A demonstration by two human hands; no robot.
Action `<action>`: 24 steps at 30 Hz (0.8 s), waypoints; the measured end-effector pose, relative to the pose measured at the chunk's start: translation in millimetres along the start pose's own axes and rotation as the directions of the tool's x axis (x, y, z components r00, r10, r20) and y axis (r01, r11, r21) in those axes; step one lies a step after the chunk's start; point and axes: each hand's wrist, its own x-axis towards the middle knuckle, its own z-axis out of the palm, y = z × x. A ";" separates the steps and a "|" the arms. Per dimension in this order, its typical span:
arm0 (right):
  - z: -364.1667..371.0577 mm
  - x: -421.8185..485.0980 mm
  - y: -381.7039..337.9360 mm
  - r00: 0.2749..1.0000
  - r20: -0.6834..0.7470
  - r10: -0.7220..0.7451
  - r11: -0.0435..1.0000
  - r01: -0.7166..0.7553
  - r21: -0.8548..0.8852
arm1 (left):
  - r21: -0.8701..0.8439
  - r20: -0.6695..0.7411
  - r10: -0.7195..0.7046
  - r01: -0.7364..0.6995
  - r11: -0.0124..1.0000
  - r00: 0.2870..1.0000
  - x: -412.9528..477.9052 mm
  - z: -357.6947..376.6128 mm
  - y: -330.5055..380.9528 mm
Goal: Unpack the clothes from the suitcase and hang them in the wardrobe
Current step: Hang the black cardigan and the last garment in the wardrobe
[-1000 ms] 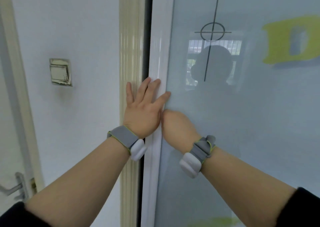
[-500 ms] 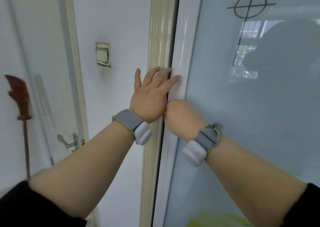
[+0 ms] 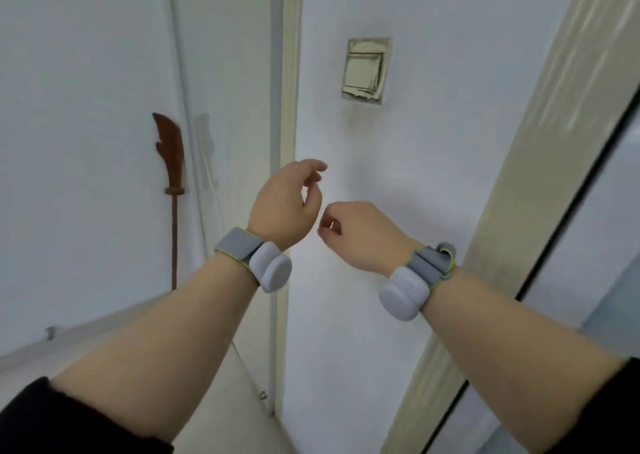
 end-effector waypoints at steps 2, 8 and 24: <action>30.0 43.2 -15.6 0.998 0.042 -0.047 0.999 0.046 0.028 | 0.029 0.002 -0.058 0.058 0.998 0.998 6.6 -16.7 -47.5; 106.4 145.0 -63.1 0.982 0.136 -0.128 0.985 0.109 0.136 | 0.111 0.006 -0.231 0.229 0.967 0.973 8.1 -71.8 -166.0; 244.7 336.3 -161.9 0.789 0.351 -0.504 0.854 0.393 0.342 | 0.233 -0.195 -0.600 0.631 0.740 0.776 2.1 -165.7 -347.5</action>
